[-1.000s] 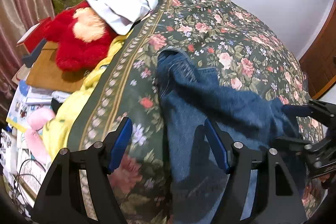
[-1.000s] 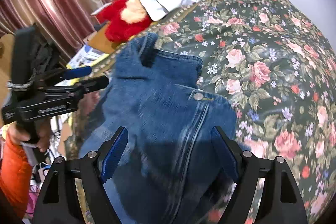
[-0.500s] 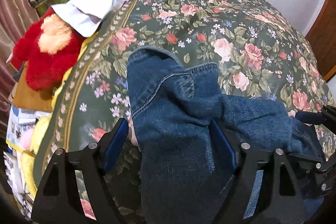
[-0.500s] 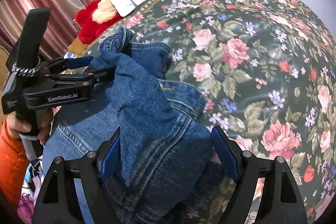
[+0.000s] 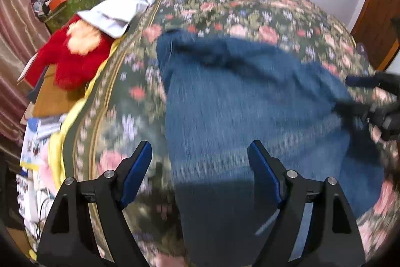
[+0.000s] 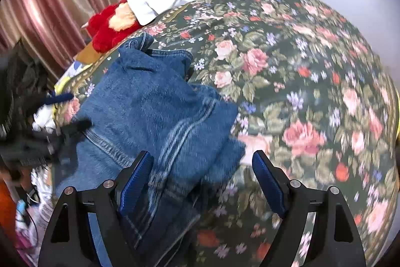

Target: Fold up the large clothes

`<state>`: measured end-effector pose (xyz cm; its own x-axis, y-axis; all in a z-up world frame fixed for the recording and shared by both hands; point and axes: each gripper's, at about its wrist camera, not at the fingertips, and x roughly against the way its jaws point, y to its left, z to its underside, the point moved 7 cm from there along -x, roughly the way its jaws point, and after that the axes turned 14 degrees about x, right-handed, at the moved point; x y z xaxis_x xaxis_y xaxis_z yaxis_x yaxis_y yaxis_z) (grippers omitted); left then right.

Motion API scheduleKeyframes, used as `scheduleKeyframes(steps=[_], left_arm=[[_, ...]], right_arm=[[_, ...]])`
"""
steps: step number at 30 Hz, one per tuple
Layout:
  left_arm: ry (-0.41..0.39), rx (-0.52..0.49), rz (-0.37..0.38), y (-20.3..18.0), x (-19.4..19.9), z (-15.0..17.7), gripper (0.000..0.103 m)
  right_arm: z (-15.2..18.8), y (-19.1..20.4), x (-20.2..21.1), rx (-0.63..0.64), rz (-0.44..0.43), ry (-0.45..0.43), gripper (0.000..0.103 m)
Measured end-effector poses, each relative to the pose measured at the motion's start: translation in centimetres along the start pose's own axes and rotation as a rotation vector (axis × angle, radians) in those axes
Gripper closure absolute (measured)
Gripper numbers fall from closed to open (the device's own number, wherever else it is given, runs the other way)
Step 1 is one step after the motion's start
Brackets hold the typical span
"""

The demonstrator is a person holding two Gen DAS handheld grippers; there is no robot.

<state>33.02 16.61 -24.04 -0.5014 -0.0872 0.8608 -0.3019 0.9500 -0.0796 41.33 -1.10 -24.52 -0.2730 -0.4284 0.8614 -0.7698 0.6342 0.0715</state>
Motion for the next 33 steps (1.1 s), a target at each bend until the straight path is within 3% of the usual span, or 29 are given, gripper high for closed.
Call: scheduleKeyframes(steps=[3, 9, 15, 23, 27, 33], left_arm=[[-0.018, 0.048, -0.002, 0.8, 1.4, 1.1, 0.023], [-0.084, 0.072, 0.001, 1.3, 6.0, 1.0, 0.023], [-0.265, 0.071, 0.042, 0.3, 14.3, -0.2, 0.023], [-0.599, 0.073, 0.151, -2.2, 28.3, 0.3, 0.023], [-0.731, 0.072, 0.186, -3.4, 33.5, 2.0, 0.023], [-0.841, 0.084, 0.161, -4.3, 36.7, 4.7, 0.022]], right_arm=[[0.7, 0.3, 1.6, -0.026, -0.012, 0.003, 0.022], [0.6, 2.1, 7.7, 0.01, 0.031, -0.102, 0.022], [-0.8, 5.2, 17.1, 0.054, 0.075, -0.345, 0.022], [-0.4, 9.6, 30.3, 0.068, 0.133, -0.687, 0.022], [1.0, 11.9, 34.1, 0.074, 0.148, -0.783, 0.022], [3.8, 15.2, 36.2, 0.074, 0.211, -0.852, 0.018]])
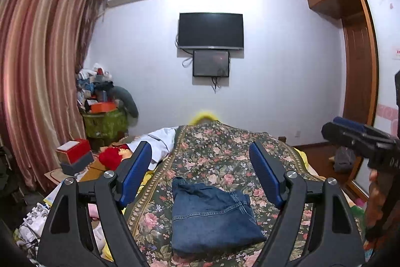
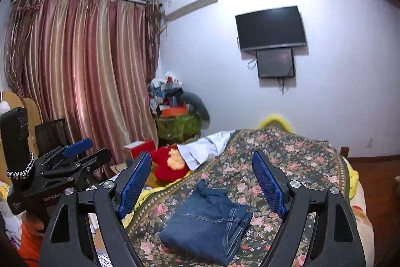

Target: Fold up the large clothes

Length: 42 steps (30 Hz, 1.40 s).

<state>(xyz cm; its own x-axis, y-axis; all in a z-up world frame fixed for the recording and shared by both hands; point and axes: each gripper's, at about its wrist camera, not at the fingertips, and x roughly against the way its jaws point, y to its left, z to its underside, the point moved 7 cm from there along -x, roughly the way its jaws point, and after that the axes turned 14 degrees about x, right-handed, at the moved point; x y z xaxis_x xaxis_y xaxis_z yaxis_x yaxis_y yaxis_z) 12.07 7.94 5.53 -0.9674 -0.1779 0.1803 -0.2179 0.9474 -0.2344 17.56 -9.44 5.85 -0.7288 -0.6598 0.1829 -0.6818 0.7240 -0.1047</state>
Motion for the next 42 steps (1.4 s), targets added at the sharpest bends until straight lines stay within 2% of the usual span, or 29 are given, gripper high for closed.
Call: scheduleKeyframes(steps=[5, 8, 13, 18, 42], left_arm=[[-0.026, -0.015, -0.026, -0.4, 1.4, 1.3, 0.011], [-0.024, -0.019, -0.021, -0.8, 2.0, 2.0, 0.007], [-0.01, -0.015, -0.019, -1.1, 2.1, 2.8, 0.004], [0.016, 0.0, -0.016, -1.0, 1.9, 3.4, 0.003], [0.042, 0.033, -0.029, -0.4, 1.4, 4.4, 0.001]], right_arm=[[1.6, 1.8, 1.9, 0.011, 0.069, 0.011, 0.004], [2.4, 2.5, 2.8, 0.031, 0.105, 0.022, 0.0], [3.4, 2.5, 3.4, 0.043, 0.151, 0.049, 0.0], [3.8, 2.2, 3.5, 0.025, 0.143, 0.059, 0.0], [4.3, 1.5, 2.5, 0.024, 0.162, 0.079, 0.0]])
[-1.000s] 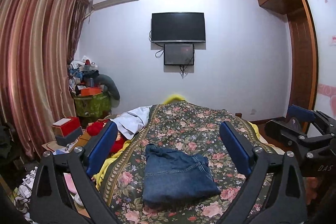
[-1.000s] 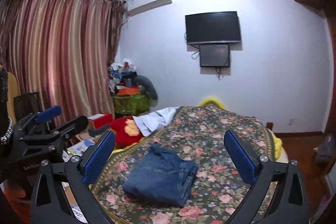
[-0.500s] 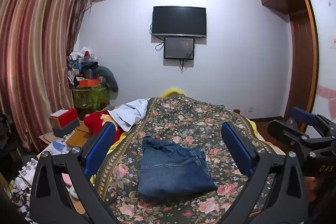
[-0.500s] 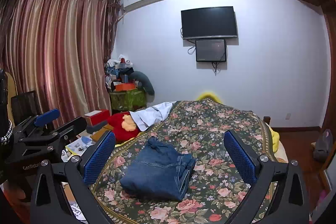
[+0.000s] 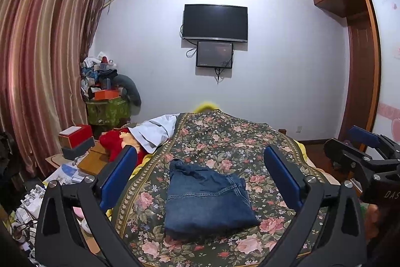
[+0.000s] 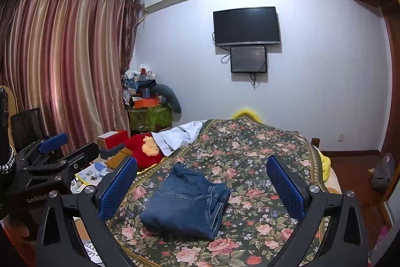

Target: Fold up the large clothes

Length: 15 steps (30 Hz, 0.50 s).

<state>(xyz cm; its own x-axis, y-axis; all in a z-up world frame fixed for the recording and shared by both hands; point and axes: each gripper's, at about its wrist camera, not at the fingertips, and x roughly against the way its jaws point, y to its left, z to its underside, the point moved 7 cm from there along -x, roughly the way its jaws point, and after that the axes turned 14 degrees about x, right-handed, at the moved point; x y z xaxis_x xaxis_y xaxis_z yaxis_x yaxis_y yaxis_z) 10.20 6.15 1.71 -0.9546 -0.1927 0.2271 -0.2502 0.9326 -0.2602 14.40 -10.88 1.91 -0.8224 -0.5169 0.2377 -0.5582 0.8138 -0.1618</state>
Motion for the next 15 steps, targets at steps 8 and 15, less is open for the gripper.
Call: scheduleKeyframes(steps=[8, 15], left_arm=[[0.001, -0.002, 0.006, -0.16, 0.11, 0.12, 0.001], [0.003, -0.004, 0.01, -0.3, 0.13, 0.14, 0.001]], right_arm=[[0.04, -0.03, 0.08, 0.002, 0.0, -0.003, 0.0], [-0.01, 0.2, 0.38, 0.002, -0.001, -0.005, 0.0]])
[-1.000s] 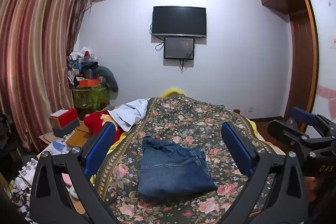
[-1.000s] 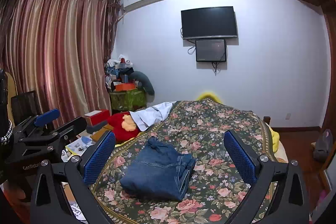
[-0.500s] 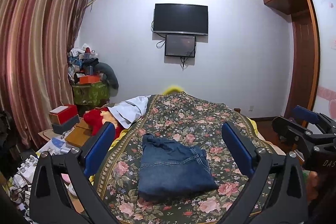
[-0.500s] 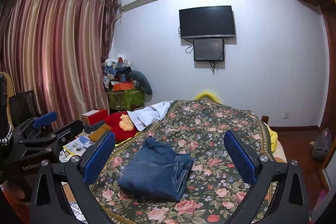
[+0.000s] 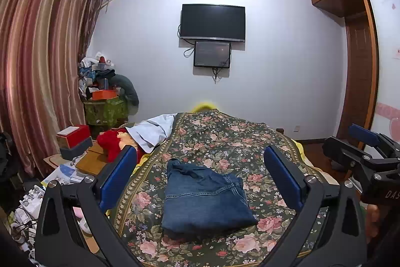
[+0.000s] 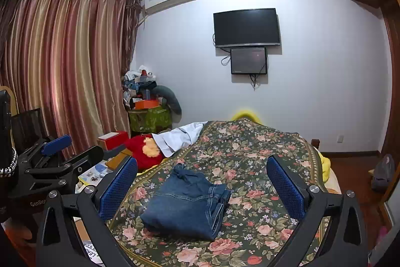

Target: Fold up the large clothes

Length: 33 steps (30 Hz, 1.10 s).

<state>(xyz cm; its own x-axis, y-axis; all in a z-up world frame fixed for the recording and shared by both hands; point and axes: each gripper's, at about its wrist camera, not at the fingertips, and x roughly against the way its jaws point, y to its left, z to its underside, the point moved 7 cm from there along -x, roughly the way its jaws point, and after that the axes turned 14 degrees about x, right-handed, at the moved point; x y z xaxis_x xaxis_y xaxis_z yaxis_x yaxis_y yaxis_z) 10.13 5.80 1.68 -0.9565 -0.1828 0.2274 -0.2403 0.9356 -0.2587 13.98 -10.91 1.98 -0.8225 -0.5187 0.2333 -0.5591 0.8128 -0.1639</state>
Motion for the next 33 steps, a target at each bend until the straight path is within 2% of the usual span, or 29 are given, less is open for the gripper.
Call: scheduleKeyframes(steps=[14, 20, 33], left_arm=[[0.005, -0.002, 0.02, -0.48, 0.24, -0.1, 0.001], [0.037, -0.004, 0.048, -0.79, 0.05, -0.04, 0.001], [0.038, 0.0, 0.053, -0.94, 0.08, 0.17, 0.001]], right_arm=[[-0.02, 0.01, 0.02, -0.003, 0.001, 0.0, 0.0], [-0.12, -0.04, 0.01, -0.007, 0.001, 0.002, 0.0], [0.03, -0.19, -0.21, -0.031, 0.006, 0.018, 0.0]])
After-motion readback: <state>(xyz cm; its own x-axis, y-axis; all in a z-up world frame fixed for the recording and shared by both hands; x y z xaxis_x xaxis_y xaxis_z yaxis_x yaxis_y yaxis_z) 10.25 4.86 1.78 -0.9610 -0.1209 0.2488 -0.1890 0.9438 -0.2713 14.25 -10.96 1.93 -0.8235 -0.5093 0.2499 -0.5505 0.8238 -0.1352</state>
